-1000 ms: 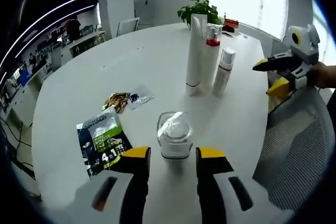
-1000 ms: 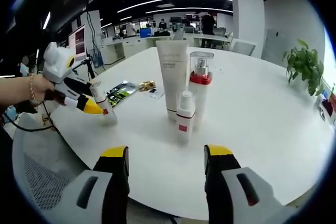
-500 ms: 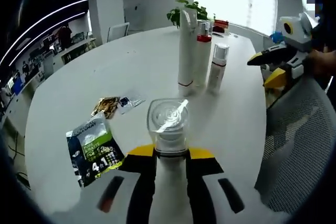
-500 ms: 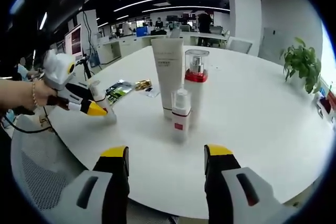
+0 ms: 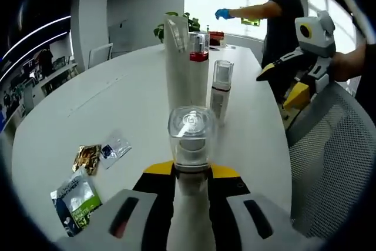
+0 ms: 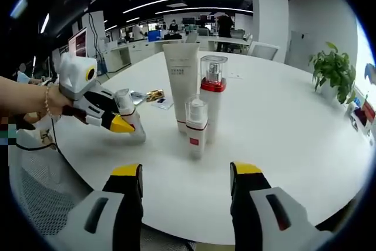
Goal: Arrange the skincare products in the storage area until every visible bottle or jar stands upright without overlapping.
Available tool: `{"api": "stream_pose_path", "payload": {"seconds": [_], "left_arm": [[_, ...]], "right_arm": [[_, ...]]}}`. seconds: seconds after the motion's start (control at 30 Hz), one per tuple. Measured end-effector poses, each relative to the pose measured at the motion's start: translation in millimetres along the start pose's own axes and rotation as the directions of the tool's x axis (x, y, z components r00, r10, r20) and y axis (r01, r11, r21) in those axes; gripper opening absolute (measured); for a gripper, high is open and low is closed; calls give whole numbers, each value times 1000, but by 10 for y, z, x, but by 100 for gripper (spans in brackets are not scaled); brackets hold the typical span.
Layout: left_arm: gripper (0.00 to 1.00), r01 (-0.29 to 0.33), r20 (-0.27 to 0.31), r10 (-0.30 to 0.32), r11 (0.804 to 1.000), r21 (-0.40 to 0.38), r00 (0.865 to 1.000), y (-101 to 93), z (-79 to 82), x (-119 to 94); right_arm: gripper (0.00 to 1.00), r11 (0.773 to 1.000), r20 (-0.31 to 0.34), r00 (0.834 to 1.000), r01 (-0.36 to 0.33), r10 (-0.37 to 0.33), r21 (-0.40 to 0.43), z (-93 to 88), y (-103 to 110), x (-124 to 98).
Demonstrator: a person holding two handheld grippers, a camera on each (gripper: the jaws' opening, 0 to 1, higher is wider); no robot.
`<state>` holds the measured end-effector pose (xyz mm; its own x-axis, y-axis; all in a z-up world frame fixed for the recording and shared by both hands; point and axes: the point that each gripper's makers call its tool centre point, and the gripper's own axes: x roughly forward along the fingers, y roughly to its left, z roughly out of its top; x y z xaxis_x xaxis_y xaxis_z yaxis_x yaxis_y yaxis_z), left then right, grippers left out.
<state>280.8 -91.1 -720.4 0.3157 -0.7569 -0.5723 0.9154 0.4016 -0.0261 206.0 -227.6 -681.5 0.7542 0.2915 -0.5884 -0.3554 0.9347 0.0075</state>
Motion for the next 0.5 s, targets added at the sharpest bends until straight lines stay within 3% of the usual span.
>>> {"api": "stream_pose_path", "payload": {"seconds": [0.5], "left_arm": [[16, 114, 22, -115, 992, 62, 993, -104, 198, 289]], "right_arm": [[65, 1000, -8, 1000, 19, -19, 12, -13, -40, -5]]}}
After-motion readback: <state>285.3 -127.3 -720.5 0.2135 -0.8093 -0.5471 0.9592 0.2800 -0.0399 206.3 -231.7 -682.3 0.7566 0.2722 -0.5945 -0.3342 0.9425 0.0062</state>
